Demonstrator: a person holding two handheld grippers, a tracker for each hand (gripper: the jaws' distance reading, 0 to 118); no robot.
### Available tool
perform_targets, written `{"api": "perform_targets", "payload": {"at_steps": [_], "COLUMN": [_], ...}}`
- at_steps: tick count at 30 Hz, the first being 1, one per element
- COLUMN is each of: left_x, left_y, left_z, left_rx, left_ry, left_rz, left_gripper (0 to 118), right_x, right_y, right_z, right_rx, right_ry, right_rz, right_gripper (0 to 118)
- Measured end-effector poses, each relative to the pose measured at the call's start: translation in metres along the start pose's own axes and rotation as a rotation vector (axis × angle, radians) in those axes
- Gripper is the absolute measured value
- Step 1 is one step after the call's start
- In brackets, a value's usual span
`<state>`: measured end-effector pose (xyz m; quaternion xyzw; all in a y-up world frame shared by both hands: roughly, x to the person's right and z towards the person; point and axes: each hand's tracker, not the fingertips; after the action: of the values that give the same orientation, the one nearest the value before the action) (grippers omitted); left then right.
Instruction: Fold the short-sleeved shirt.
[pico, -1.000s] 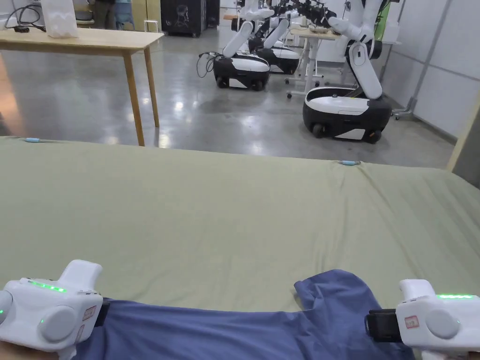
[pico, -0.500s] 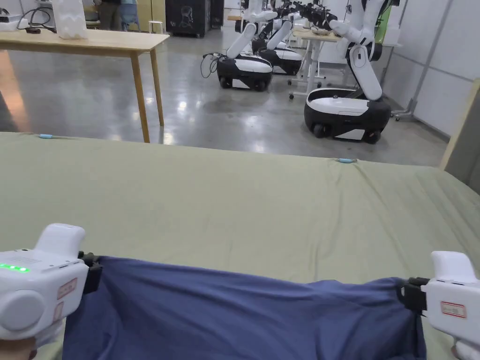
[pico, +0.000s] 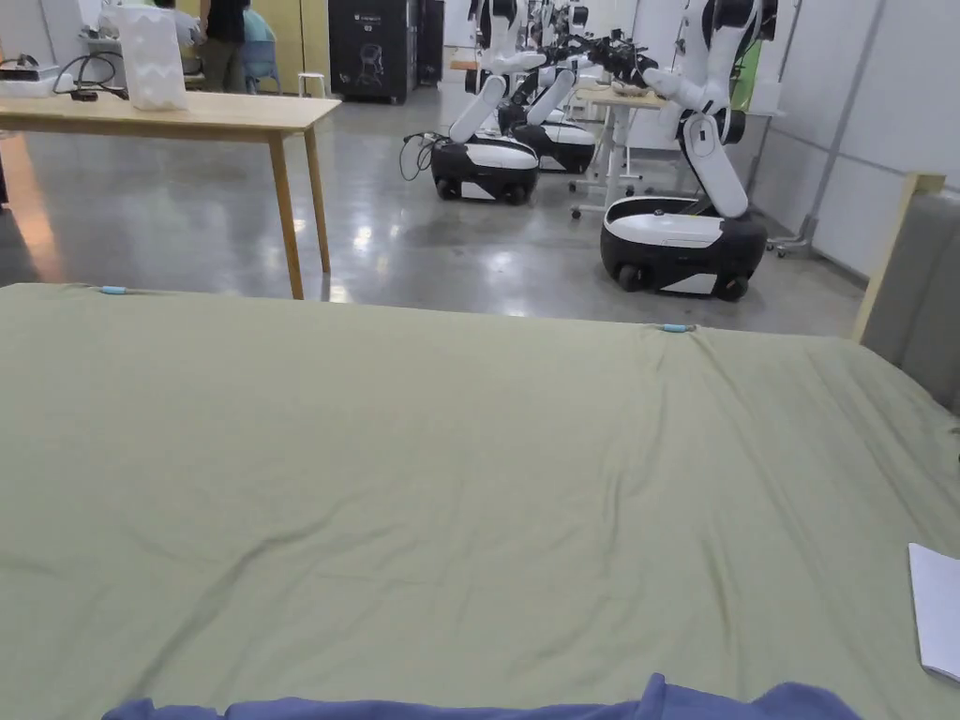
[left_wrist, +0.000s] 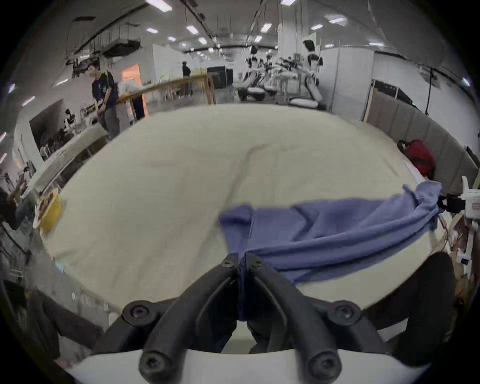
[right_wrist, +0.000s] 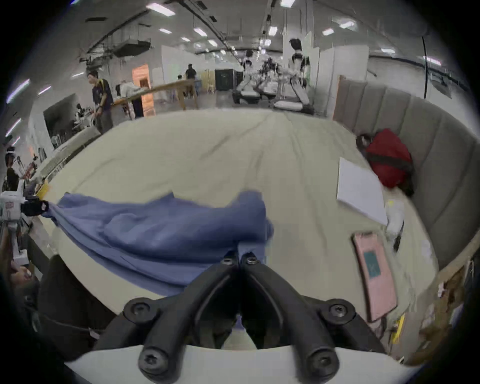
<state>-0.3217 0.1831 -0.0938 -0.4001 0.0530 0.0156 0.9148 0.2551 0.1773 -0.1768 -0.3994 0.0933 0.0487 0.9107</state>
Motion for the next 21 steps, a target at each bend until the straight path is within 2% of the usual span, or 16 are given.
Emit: {"api": "perform_targets", "payload": {"at_steps": [1, 2, 3, 4, 5, 6, 7, 9, 11, 12, 14, 15, 16, 17, 18, 21], "left_x": [0.002, 0.006, 0.010, 0.013, 0.018, 0.026, 0.034, 0.054, 0.072, 0.073, 0.083, 0.088, 0.090, 0.091, 0.087, 0.068], "left_y": [-0.003, -0.002, 0.001, 0.005, 0.011, 0.016, 0.023, 0.038, 0.048, 0.052, 0.056, 0.058, 0.057, 0.059, 0.059, 0.050], "left_z": [-0.001, 0.001, 0.006, 0.011, 0.018, 0.027, 0.035, 0.040, 0.040, 0.035, 0.037, 0.038, 0.037, 0.037, 0.041, 0.044], "left_rx": [0.000, 0.012, 0.027, 0.046, 0.092, 0.163, 0.235, 0.321, 0.400, 0.436, 0.478, 0.486, 0.482, 0.477, 0.491, 0.443], "left_ry": [0.004, 0.022, 0.049, 0.060, 0.071, 0.050, 0.040, 0.041, 0.040, 0.022, 0.012, 0.018, 0.023, 0.027, -0.006, -0.034], "left_rz": [-0.001, -0.005, -0.015, -0.025, -0.035, -0.041, -0.038, -0.055, -0.053, -0.043, -0.036, -0.050, -0.058, -0.066, -0.070, -0.038], "left_gripper": [6, 18, 47, 98, 116, 116, 116, 116, 112, 104, 64, 52, 52, 8, 0, 0], "right_x": [-0.002, -0.005, 0.006, 0.003, -0.002, -0.008, -0.014, -0.034, -0.066, -0.076, -0.091, -0.092, -0.096, -0.100, -0.101, -0.102], "right_y": [-0.002, -0.001, -0.002, 0.002, 0.009, 0.017, 0.023, 0.039, 0.056, 0.060, 0.065, 0.064, 0.065, 0.067, 0.066, 0.064], "right_z": [-0.001, 0.002, -0.002, 0.006, 0.017, 0.027, 0.035, 0.050, 0.069, 0.070, 0.070, 0.065, 0.063, 0.060, 0.060, 0.061], "right_rx": [0.002, 0.004, 0.010, 0.046, 0.100, 0.150, 0.200, 0.355, 0.465, 0.519, 0.583, 0.601, 0.593, 0.583, 0.590, 0.570], "right_ry": [-0.008, -0.015, -0.024, -0.024, -0.037, -0.024, -0.008, 0.046, 0.061, 0.055, 0.038, 0.039, 0.024, 0.005, 0.007, 0.043], "right_rz": [0.006, 0.006, 0.004, 0.004, 0.018, 0.021, 0.018, 0.019, 0.030, 0.032, 0.017, 0.001, -0.005, -0.011, -0.019, -0.036], "right_gripper": [2, 5, 18, 57, 90, 111, 117, 117, 117, 116, 82, 70, 70, 26, 3, 3]}}
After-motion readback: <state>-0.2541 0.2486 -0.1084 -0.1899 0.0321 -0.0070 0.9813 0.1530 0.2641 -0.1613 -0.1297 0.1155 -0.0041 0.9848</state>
